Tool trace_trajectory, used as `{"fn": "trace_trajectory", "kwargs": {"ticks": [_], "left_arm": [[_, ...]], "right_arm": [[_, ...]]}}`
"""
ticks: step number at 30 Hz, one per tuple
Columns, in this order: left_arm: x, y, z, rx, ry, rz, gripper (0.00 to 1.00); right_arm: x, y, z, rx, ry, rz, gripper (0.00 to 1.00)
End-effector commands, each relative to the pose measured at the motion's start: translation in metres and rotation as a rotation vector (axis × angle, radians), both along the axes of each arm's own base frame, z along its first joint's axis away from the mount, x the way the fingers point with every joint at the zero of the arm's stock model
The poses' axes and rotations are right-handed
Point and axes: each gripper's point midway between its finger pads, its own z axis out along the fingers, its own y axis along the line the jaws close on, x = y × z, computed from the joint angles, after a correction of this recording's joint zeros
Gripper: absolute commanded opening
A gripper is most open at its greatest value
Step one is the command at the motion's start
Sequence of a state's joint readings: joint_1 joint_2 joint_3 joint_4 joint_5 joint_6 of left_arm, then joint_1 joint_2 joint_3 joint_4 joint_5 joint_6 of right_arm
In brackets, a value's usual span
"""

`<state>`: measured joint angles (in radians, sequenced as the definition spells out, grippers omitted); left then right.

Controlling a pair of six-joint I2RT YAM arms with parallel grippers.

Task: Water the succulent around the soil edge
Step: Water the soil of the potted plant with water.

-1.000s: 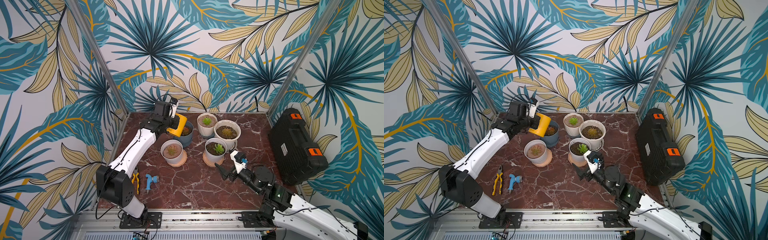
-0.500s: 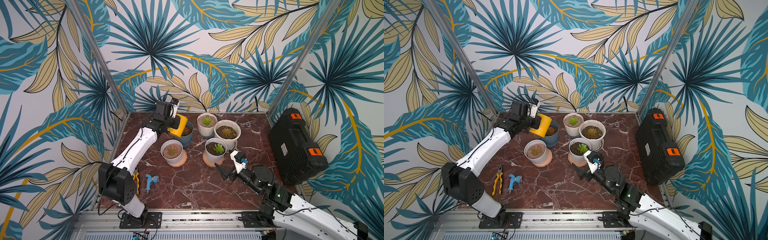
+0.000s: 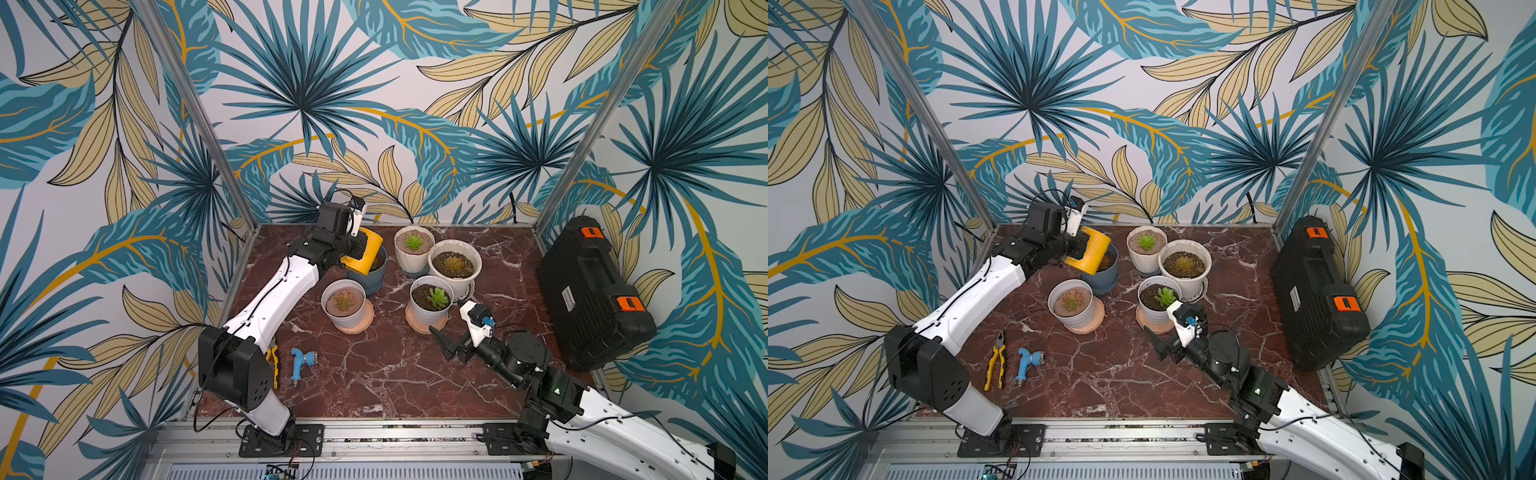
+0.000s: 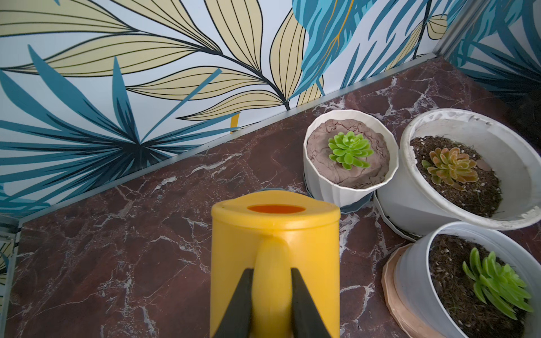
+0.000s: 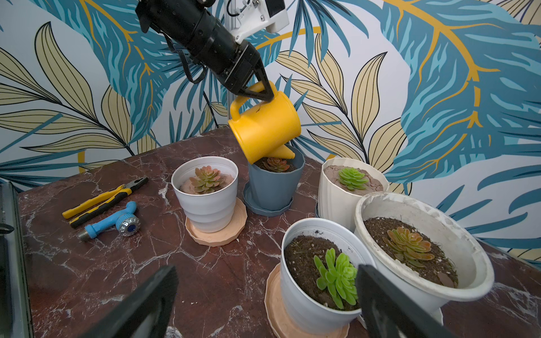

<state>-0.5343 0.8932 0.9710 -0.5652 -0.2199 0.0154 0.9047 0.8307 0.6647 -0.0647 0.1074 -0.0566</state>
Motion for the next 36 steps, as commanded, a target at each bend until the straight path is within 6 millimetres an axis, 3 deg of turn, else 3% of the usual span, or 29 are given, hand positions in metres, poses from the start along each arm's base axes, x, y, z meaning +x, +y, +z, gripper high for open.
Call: {"fn": "trace_trajectory", "kwargs": {"ticks": [1,10,20,26,31,36], "left_arm": [[0.005,0.004,0.032,-0.021,-0.08,0.02,0.0],[0.008,0.003,0.035,-0.027,-0.092,0.026,0.0],[0.0,0.023,0.105,-0.177,-0.386,0.107,0.0],[-0.011,0.029,0.13,-0.288,-0.56,0.107,0.0],[-0.014,0.025,0.129,-0.349,-0.601,0.082,0.0],[-0.003,0.019,0.118,-0.33,-0.556,0.083,0.0]], "right_arm": [[-0.001,-0.001,0.003,0.006,-0.006,-0.001,0.99],[-0.001,-0.001,0.003,0.005,-0.006,0.0,1.0],[-0.002,-0.002,0.004,0.012,-0.012,0.002,1.0],[-0.003,-0.013,0.014,0.067,-0.065,-0.036,0.99],[-0.012,-0.029,0.03,0.165,-0.148,-0.051,0.99],[-0.013,-0.046,0.039,0.214,-0.199,-0.106,1.0]]}}
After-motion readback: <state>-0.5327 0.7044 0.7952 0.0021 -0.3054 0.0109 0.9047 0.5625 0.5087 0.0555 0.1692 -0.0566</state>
